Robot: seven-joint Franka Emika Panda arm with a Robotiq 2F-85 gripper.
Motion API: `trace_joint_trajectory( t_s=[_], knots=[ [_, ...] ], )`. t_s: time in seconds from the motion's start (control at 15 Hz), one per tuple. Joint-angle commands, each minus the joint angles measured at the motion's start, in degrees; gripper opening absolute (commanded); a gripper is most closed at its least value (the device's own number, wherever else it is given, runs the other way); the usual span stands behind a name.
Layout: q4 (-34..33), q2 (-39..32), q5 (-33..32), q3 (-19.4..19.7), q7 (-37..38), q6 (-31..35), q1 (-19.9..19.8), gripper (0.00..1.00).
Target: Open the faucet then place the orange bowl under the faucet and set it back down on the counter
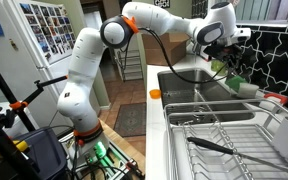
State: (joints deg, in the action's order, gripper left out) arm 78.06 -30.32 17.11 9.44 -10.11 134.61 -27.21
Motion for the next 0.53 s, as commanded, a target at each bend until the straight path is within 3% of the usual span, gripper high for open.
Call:
trace_joint_trajectory(
  t_s=[0.0,0.13,0.47],
  knots=[
    [5.11,6.5,-1.46,1.34,2.2,-4.86,0.66,0.84],
    [6.58,9.45,-5.32,3.59,5.63,-11.47,1.7,0.99],
    [13.05,18.02,-12.85,5.46,6.76,-28.78,1.93,1.0]
  ],
)
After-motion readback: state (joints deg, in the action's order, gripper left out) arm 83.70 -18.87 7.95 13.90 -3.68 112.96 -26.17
